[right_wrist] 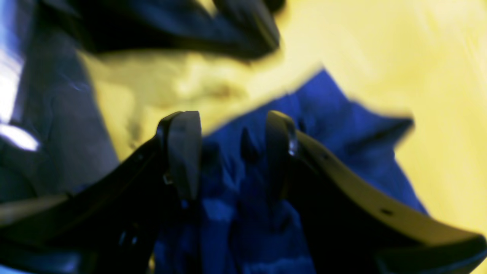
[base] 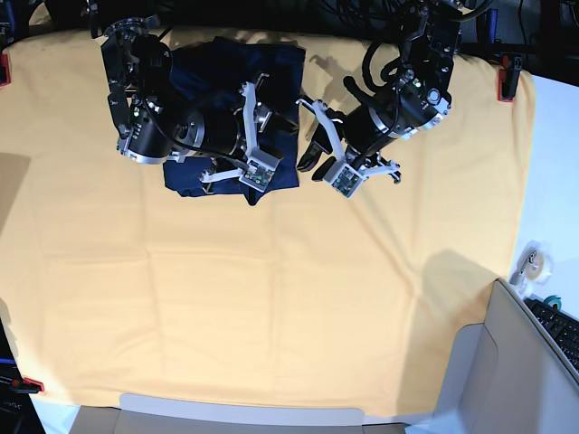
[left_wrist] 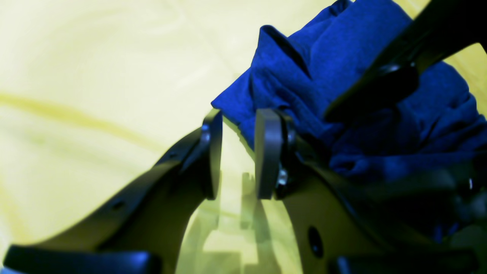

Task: Fold the T-shirt properly
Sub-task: 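Tuck the folded end down with the right gripper and withdraw, then move the left gripper over the bundle and grasp its edge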

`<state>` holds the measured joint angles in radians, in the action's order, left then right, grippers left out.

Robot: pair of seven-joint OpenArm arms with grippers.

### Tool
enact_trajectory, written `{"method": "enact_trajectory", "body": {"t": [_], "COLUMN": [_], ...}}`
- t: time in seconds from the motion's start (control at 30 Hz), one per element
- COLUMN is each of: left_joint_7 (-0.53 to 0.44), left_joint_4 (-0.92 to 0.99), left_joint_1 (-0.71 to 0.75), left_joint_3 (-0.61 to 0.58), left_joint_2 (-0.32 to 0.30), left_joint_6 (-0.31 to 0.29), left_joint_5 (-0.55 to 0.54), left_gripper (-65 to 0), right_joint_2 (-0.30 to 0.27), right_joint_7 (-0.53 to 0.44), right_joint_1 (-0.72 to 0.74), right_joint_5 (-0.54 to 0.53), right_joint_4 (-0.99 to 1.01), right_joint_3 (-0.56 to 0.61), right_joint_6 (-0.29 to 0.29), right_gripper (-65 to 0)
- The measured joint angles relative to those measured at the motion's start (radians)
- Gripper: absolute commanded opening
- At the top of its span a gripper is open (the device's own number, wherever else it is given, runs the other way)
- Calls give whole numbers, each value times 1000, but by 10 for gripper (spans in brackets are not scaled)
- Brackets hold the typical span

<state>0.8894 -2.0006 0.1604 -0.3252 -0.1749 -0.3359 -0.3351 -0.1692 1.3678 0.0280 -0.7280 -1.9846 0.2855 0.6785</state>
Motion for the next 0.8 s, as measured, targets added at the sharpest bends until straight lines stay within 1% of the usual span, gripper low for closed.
{"method": "enact_trajectory", "body": {"t": [0.03, 0.1, 0.23, 0.27, 0.3, 0.33, 0.37, 0.47, 0.5, 0.53, 0.57, 0.6, 0.67, 0.8], "left_joint_7": [0, 0, 1, 0, -1, -3, 0, 16, 39, 64, 93, 112, 109, 113], "left_joint_4": [0, 0, -6, -30, -53, -70, -72, -66, -66, -65, -63, -62, -62, -59], "left_joint_1": [0, 0, 6, 21, 39, 54, 61, 50, 42, 32, 14, -7, -60, -116], "left_joint_3": [0, 0, 0, -1, -1, -8, -36, -182, -233, -275, -317, -349, -409, -441], "left_joint_2": [0, -3, -5, -5, -5, -6, -10, -26, -27, -27, -27, -27, -25, 23], "left_joint_6": [0, 0, 3, 6, 0, 0, 1, -3, -11, -9, -3, -3, -1, 4], "left_joint_5": [0, 0, 1, 2, 2, -2, 1, 3, -8, -10, -5, -4, -1, 4], "left_gripper": [-496, -497, -499, -499, -499, -499, -499, -499, -499, -499, -499, -499, -499, -499], "right_joint_2": [11, 13, -2, 5, 6, 5, -3, -2, -1, 2, 6, 8, 10, 24], "right_joint_7": [-3, -10, -2, 0, -2, 1, 1, 2, -2, -5, -10, -7, 7, -23], "right_joint_1": [0, -2, -26, -34, -40, -42, -45, -50, -50, -53, -59, -65, -72, -92], "right_joint_5": [-11, -14, 7, 6, 6, 12, 17, 13, 21, 26, 53, 91, 159, 179], "right_joint_4": [0, -1, -1, -1, -1, 2, 2, 5, 12, 21, 32, 48, 90, 154], "right_joint_3": [-22, -92, -342, -417, -484, -537, -576, -639, -652, -665, -676, -683, -691, -691], "right_joint_6": [0, 3, -4, 2, -5, -5, -5, -5, -4, -4, -4, -4, -4, -4], "right_gripper": [-376, -377, -378, -379, -382, -396, -425, -536, -578, -616, -650, -650, -650, -650]}}
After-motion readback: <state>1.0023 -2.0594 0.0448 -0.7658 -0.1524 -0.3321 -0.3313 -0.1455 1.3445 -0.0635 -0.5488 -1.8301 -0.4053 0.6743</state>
